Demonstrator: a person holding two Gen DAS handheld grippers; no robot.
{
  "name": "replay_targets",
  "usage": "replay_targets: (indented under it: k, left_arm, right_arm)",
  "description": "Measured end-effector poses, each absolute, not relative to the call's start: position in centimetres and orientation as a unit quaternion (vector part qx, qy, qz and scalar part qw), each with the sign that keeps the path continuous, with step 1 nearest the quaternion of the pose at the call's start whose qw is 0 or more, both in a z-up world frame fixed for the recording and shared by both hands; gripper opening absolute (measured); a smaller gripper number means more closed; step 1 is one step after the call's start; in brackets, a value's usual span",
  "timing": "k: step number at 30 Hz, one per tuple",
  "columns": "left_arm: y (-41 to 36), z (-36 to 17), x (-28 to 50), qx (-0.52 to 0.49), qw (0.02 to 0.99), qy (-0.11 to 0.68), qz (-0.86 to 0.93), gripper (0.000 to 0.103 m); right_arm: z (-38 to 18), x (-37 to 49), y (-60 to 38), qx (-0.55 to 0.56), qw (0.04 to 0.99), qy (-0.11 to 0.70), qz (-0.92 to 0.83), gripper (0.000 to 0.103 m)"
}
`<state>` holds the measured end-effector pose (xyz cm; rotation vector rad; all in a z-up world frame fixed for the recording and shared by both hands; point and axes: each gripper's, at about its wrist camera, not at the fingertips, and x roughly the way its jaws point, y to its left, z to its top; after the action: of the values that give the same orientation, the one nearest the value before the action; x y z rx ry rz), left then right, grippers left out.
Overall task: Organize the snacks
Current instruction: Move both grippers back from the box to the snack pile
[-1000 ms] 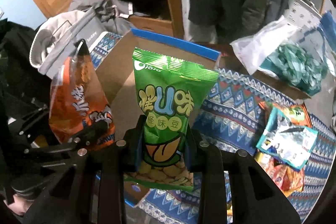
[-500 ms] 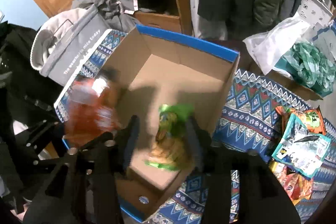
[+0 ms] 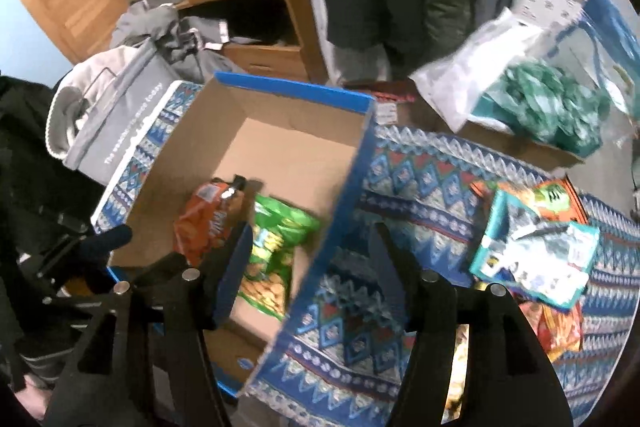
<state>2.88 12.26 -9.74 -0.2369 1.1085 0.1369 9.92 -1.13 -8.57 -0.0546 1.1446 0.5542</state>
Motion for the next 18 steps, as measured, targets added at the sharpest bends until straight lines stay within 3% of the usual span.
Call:
replay_targets:
  k: [18]
  left_arm:
    - [3.5, -9.3, 3.2, -0.086, 0.837, 0.539, -0.017, 0.08]
  right_arm:
    - [-10.1, 7.2, -12.9, 0.029, 0.811, 0.561, 0.163, 0.064]
